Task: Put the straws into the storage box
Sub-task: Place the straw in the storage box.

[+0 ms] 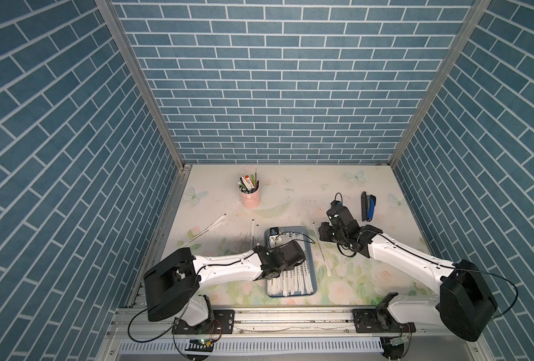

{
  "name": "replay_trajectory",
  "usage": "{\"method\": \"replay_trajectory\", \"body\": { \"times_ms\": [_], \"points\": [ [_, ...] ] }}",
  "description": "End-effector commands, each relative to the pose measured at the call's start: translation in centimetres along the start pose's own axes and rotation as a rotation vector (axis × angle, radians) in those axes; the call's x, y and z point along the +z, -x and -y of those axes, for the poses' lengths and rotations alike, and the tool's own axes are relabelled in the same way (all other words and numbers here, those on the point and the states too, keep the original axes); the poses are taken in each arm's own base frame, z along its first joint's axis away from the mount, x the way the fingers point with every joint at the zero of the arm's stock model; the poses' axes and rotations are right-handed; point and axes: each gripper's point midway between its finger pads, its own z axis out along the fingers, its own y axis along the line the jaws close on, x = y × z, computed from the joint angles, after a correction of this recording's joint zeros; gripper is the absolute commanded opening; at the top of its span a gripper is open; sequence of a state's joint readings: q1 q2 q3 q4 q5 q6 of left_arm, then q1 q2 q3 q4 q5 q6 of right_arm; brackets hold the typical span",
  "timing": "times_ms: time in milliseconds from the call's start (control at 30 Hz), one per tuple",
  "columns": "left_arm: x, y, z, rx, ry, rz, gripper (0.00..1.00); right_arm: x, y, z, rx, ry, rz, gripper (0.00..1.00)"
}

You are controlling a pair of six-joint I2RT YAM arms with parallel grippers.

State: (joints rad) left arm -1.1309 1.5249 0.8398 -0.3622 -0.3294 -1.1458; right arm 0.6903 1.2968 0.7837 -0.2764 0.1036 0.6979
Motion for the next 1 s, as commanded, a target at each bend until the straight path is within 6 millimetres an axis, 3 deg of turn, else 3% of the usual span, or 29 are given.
{"method": "replay_trajectory", "body": {
  "times_ms": [0,300,600,800,967],
  "points": [
    [0.5,0.4,-0.6,-0.003,0.05,0.042,0.0,-0.3,0.0,0.3,-0.021,0.004,0.008,0.27],
    [1.6,0.4,-1.6,0.039,0.097,0.047,0.0,0.0,-0.4,0.3,-0.018,0.008,-0.005,0.27],
    [2.0,0.8,-1.5,0.079,0.091,0.038,0.16,0.3,-0.8,0.2,-0.023,0.016,-0.021,0.27],
    [0.4,2.4,-0.8,0.101,0.078,0.069,0.31,0.7,-2.4,1.1,-0.076,-0.012,-0.079,0.35],
    [-3.2,5.5,-1.0,0.132,0.05,0.162,0.51,2.2,-4.9,2.6,-0.175,-0.07,-0.194,0.36]
  ]
}}
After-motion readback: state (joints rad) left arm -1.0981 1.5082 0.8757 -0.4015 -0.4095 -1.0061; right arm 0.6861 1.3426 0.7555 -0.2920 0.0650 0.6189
